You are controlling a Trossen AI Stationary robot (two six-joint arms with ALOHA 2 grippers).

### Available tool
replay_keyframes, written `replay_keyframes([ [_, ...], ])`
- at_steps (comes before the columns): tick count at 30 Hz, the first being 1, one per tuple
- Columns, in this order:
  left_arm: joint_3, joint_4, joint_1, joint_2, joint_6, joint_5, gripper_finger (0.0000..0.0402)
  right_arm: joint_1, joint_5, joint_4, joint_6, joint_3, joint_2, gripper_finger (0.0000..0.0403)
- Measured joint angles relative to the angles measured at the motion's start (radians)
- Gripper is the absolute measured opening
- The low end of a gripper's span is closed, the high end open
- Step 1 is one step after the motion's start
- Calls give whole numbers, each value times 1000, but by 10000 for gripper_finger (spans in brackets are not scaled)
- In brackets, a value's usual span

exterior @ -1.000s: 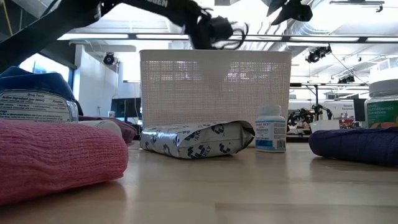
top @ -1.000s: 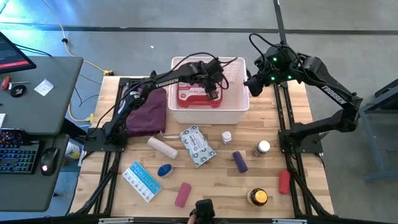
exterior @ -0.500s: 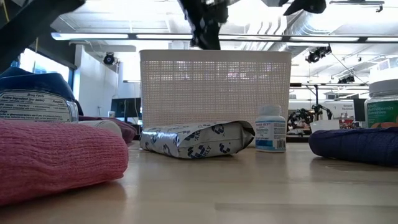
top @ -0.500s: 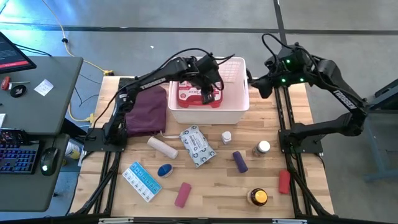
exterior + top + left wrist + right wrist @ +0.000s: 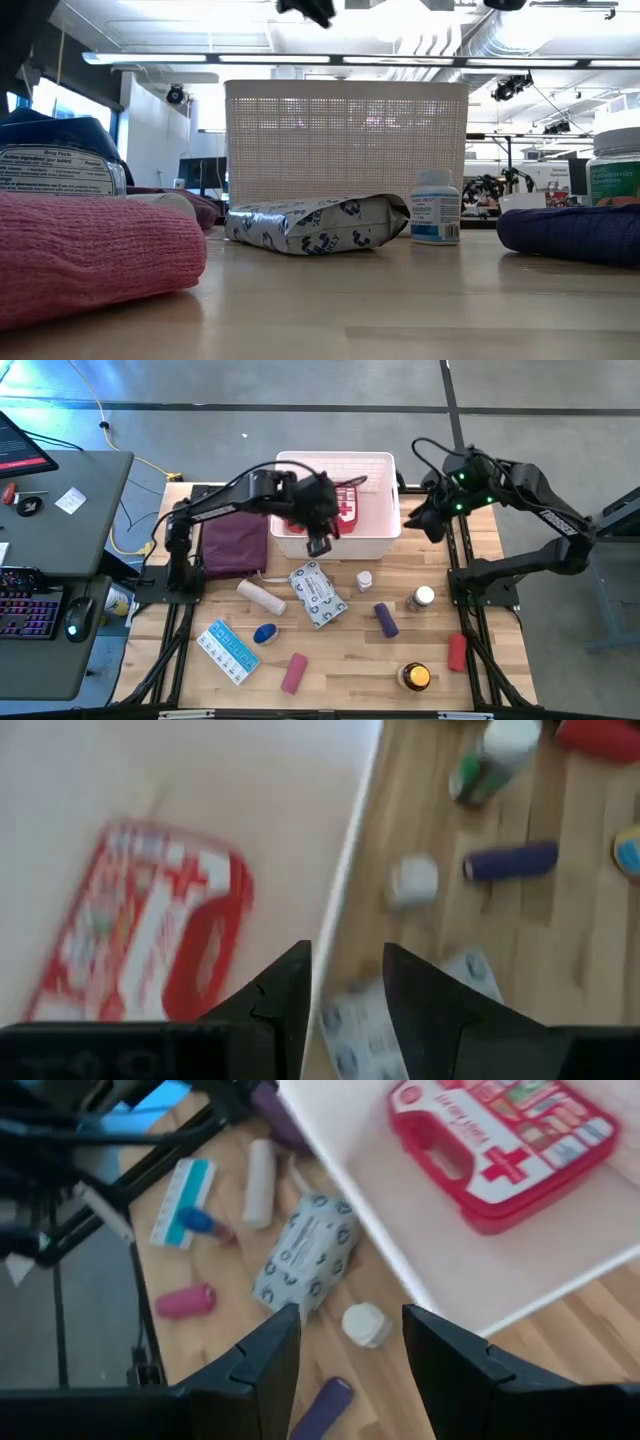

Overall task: Pick & place medical supplies in basket/bin
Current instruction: Put the white and blue pill organizer into the white bin

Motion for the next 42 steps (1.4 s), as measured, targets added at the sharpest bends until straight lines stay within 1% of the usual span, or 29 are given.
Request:
replay_keyframes([
  [2,0,-74,-32,-17,-71,-20,161,46,26,0,0,0,0,170],
  [5,0,-204,-79,-39,-179,-22,161,109,64,1,0,0,0,170],
  [7,-6,-190,-110,-43,-223,-8,161,147,94,2,10,0,2,170],
  [9,-16,-197,-140,-61,-243,34,161,179,113,5,30,1,6,169],
  [10,-14,-195,-157,-65,-249,34,161,197,120,11,43,1,8,169],
  [13,-10,-198,-194,-70,-242,16,161,251,138,34,90,1,14,169],
  [18,-13,-199,-239,-69,-146,23,161,347,155,112,200,1,30,170],
  [23,-17,-196,-286,-82,-95,60,161,438,215,179,295,1,70,170],
  [27,-15,-196,-338,-127,-118,63,161,501,268,293,364,1,135,171],
  [29,-15,-197,-367,-150,-151,58,161,531,285,387,399,1,182,175],
  [34,-16,-197,-457,-219,-353,52,161,591,331,662,435,1,324,185],
  [37,-14,-197,-529,-256,-467,52,161,614,332,828,456,1,410,185],
  [40,-15,-197,-604,-275,-556,53,161,631,313,948,490,1,481,186],
  [42,-15,-197,-653,-286,-614,52,161,643,295,989,509,1,519,186],
])
